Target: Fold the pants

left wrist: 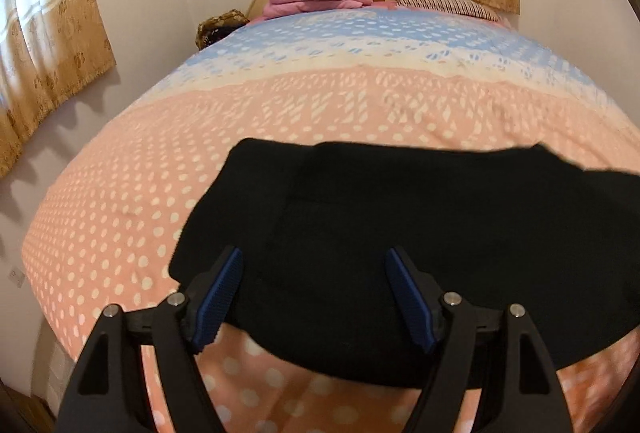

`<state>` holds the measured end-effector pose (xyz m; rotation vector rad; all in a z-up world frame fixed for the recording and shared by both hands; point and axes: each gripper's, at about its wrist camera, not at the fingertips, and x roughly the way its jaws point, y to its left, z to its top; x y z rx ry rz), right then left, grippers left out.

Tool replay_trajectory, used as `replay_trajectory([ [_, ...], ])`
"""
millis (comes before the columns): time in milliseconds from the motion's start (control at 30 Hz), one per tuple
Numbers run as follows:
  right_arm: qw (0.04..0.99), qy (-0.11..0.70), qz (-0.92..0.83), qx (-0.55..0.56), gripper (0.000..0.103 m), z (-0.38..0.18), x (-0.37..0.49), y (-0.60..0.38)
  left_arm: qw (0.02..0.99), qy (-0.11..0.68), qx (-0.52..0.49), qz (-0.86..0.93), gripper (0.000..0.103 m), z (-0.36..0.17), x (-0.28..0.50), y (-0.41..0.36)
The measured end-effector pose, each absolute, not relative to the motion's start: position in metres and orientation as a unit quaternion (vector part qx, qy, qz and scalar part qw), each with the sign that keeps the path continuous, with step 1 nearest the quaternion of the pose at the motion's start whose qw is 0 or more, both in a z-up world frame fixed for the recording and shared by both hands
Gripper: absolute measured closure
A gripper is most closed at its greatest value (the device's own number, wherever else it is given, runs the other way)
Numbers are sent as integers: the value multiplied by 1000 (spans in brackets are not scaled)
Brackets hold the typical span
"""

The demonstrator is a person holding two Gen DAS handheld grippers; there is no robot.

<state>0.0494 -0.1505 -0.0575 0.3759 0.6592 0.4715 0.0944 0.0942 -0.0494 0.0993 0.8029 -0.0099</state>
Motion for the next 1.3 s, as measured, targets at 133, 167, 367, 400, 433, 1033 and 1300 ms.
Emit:
replay_trajectory([
  [133,944,241,65,216,55,-21,6,-268,920,388,-6,-53,26,-36,93,80],
  [167,949,226,15,220,55,-15,-11,-300,919,389,-7,-62,26,-36,95,72],
  [367,915,230,-246,222,55,-9,-98,-468,908,402,-5,-116,26,-38,97,22],
  [400,905,240,-269,228,55,-15,-108,-490,906,404,-8,-126,26,-38,96,15],
  [433,890,256,-294,237,55,-25,-118,-514,904,407,-9,-134,26,-38,96,8],
  [1033,862,367,-227,266,40,-90,-130,-574,890,424,19,-167,26,-37,75,-46],
  [1300,868,381,-226,223,63,-89,-113,-562,890,421,7,-174,26,-35,72,-39],
])
